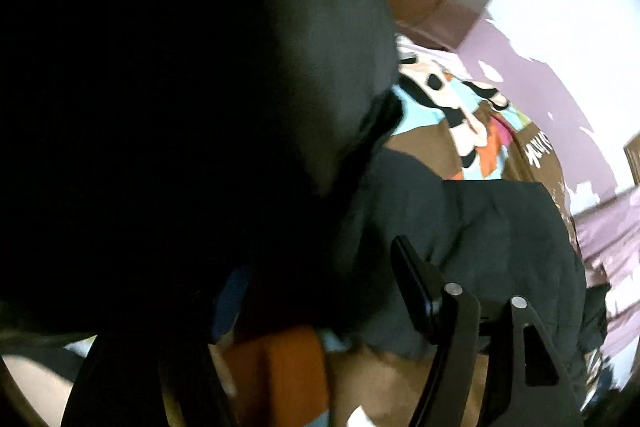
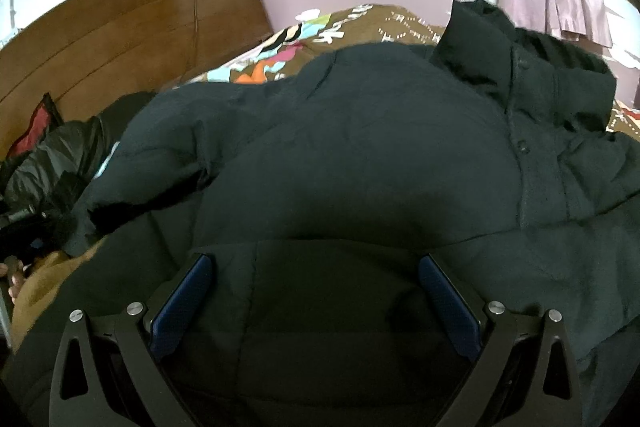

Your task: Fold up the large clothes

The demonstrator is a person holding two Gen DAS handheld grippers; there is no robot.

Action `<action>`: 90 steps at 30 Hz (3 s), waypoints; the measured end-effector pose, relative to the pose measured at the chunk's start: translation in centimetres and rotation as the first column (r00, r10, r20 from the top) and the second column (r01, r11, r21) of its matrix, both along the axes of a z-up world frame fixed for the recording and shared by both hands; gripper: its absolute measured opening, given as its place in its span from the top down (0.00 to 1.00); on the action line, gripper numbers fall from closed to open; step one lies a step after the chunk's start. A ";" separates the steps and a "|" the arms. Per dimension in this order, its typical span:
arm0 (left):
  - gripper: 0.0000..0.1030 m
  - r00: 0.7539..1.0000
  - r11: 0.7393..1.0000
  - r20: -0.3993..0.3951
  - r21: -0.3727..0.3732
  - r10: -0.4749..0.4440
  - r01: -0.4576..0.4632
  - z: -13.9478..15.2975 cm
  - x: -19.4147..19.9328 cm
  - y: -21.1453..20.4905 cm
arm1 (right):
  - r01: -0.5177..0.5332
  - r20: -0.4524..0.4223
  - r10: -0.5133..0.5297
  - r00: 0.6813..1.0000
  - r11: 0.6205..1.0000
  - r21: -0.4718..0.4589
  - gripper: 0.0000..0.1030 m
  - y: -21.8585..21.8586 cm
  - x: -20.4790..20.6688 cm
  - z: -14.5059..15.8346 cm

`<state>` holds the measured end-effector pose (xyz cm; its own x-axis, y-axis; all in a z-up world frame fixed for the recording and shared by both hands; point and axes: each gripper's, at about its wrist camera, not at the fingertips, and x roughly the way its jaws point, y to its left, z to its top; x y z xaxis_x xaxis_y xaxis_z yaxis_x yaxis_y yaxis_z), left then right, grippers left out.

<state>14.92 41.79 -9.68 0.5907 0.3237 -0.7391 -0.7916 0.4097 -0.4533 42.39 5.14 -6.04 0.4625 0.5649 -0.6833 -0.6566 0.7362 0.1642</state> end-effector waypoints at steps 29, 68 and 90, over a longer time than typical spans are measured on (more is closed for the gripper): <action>0.96 0.440 0.437 0.120 0.499 -0.890 0.748 17.5 15.0 -28.4 | 0.340 -0.066 -0.337 0.939 0.887 0.312 0.00 -16.9 -2.2 9.6; 0.60 0.293 0.328 0.149 0.367 -0.944 0.871 13.4 14.4 -30.5 | 0.282 -0.150 -0.240 0.959 0.862 0.421 0.95 -21.6 0.3 13.8; 0.52 0.254 0.243 -0.058 0.151 -0.966 0.958 10.4 26.0 -34.0 | 0.493 -0.080 -0.496 0.864 0.868 -0.062 0.63 -29.7 4.7 6.9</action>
